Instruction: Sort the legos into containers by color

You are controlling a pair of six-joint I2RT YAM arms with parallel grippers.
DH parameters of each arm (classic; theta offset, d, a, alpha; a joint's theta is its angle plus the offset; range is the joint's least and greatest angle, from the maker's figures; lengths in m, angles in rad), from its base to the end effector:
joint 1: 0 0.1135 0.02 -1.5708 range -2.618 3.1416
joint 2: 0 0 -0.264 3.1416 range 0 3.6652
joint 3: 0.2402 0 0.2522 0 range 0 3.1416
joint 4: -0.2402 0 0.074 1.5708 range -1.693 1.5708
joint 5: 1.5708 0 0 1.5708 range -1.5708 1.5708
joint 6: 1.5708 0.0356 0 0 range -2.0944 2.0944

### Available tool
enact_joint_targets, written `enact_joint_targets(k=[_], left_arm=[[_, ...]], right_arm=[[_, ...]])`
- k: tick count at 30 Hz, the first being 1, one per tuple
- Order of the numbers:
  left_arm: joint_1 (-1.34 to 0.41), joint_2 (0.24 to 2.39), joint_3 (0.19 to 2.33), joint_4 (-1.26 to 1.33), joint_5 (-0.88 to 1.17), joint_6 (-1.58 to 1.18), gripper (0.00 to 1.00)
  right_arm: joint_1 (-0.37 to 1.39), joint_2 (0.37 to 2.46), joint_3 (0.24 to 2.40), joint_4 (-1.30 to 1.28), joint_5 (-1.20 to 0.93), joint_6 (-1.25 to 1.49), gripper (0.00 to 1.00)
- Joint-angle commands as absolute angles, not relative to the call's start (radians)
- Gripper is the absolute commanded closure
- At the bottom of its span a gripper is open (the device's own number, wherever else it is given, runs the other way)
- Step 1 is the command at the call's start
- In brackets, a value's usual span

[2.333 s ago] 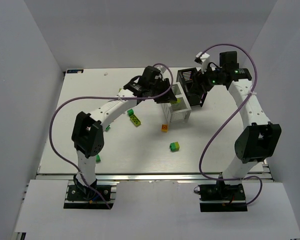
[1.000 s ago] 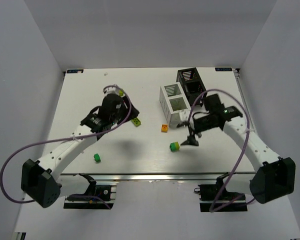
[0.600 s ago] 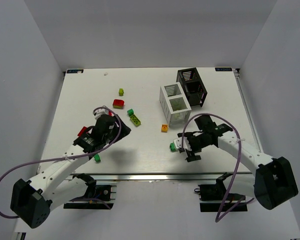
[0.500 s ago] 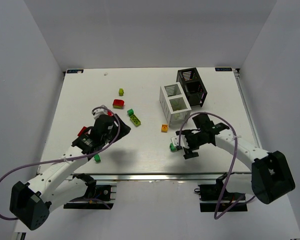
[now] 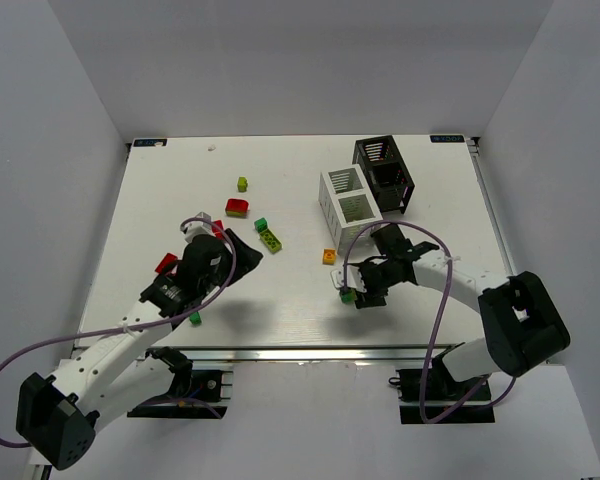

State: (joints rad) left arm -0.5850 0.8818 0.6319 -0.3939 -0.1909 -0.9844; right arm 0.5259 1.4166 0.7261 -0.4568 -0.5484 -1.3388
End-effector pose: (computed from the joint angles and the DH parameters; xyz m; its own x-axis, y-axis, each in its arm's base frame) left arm 0.1634 -0.1001 0.2494 -0.6231 -0.5682 -0.5375 -0.1868 0.7754 -0.6032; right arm 0.2064 0.1413 0.1694 0.4159 -0.7188 -0.5570 -0.9084 -0.3004 -0.2907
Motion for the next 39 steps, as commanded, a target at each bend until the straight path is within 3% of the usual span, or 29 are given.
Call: enact_joint_targets(k=[1, 6, 11, 18, 25, 39], left_arm=[[-0.588, 0.845, 0.604, -0.292, -0.143, -0.98, 0.25], [-0.588, 0.822, 0.545, -0.148, -0.069, -0.991, 0.25], [-0.588, 0.86, 0.485, -0.013, 0.06, -1.012, 0.24], [-0.604, 0.972, 0.388, 0.366, 0.21, -1.101, 0.24], [-0.707, 1.17, 0.451, 0.497, 0.271, -1.083, 0.25], [-0.77, 1.348, 0.56, 0.589, 0.318, -1.069, 0.3]], right_arm=[[0.532, 1.436, 0.762, -0.405, -0.554, -1.301, 0.34], [0.537, 1.468, 0.772, -0.382, -0.548, -1.284, 0.42], [0.537, 1.482, 0.77, -0.38, -0.548, -1.287, 0.58], [0.538, 1.415, 0.765, -0.405, -0.589, -1.29, 0.84], [0.538, 1.292, 0.851, -0.414, -0.744, -1.036, 0.98], [0.572, 1.218, 0.896, -0.325, -0.759, -0.819, 1.0]])
